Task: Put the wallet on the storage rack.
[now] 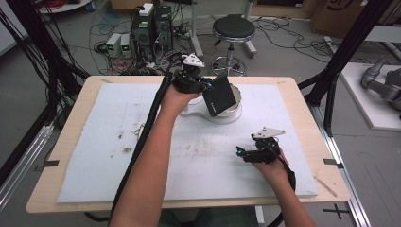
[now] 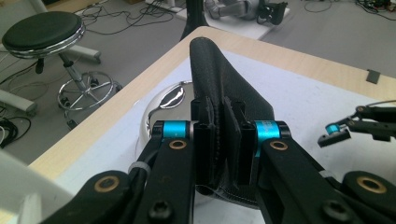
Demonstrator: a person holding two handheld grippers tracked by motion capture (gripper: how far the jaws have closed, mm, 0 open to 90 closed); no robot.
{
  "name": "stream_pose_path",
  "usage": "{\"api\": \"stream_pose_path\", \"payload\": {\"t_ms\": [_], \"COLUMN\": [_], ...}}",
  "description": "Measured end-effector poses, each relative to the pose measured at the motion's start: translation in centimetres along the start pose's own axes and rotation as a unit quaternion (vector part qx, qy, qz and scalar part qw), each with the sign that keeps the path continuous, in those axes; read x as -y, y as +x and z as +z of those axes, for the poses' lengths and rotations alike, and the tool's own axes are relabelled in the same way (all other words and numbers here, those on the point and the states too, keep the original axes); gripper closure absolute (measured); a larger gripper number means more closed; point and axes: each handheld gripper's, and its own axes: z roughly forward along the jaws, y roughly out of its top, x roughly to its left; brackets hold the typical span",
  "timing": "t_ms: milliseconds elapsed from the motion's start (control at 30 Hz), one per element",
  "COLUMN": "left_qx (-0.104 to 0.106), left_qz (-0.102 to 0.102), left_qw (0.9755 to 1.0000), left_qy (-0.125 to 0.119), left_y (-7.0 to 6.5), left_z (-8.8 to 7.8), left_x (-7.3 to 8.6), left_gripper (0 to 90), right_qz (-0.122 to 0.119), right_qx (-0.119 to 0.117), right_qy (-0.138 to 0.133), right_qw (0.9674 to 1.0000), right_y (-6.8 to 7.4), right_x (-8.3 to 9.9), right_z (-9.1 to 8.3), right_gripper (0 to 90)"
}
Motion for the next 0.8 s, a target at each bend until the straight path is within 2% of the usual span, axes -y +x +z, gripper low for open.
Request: {"api": "stream_pose_path", "payload": {"t_ms": [167,267,533,800], "left_qx": [-0.001,-0.004,-0.013,-0.025], "left_qz": [-0.001,0.006,-0.002,0.003], "left_qw": [1.0000,1.0000,0.9999,0.9996], "left_qy": [0.001,0.003,0.007,0.010], "left_y": [0.1,0.2,1.3,1.5], "left_z": [1.3,2.5,4.1,5.4], "left_x": [-0.6,-0.9,-0.5,-0.2], "left_gripper": [82.4,82.4,82.4,82.4], "right_qz": [0.004,0.006,0.005,0.008], "right_qx": [0.001,0.002,0.003,0.004], "right_qy": [-0.001,0.001,0.002,0.005], "right_qw": [1.0000,1.0000,1.0000,0.9999], "right_y": [-0.1,-0.2,-0.4,-0.4], "right_x": [0.0,0.1,0.2,0.2], "right_z": [0.0,0.0,0.0,0.1], "right_gripper": [19.0,19.0,19.0,19.0]}}
